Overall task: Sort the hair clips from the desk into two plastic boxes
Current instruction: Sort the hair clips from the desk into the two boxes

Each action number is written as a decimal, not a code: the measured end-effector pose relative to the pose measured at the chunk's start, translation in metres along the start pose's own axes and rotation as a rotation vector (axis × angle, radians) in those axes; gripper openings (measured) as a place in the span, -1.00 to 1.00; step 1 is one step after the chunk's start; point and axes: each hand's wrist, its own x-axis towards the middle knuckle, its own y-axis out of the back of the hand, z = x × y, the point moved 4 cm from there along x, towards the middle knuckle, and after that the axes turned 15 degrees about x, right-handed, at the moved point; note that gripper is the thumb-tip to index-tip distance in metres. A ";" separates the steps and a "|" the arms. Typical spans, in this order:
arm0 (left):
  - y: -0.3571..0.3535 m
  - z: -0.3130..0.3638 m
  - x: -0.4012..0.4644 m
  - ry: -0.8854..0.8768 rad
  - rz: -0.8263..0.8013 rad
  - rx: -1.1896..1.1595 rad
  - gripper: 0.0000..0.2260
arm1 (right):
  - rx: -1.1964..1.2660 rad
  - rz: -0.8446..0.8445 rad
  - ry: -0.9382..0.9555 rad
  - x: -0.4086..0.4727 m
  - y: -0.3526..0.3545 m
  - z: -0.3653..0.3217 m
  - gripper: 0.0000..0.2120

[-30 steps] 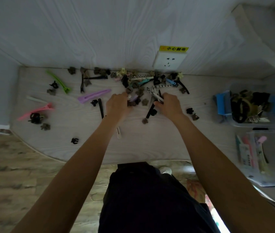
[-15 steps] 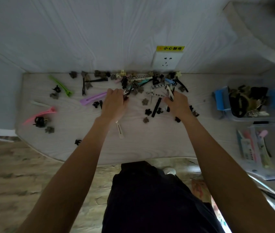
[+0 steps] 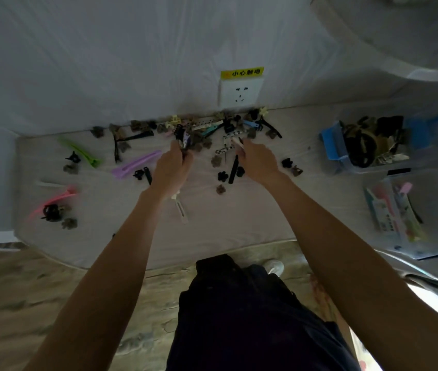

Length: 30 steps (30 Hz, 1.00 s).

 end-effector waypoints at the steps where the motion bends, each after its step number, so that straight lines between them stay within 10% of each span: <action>1: -0.002 0.000 0.002 0.015 -0.024 -0.048 -0.83 | -0.061 -0.006 0.043 0.002 -0.001 -0.001 -0.71; 13: -0.017 0.043 0.041 -0.058 0.017 0.165 -0.67 | -0.169 -0.123 0.217 0.009 0.003 0.008 -0.59; 30: -0.033 0.069 0.052 -0.038 -0.039 0.613 -0.69 | -0.039 0.033 -0.042 -0.006 0.020 0.048 -0.57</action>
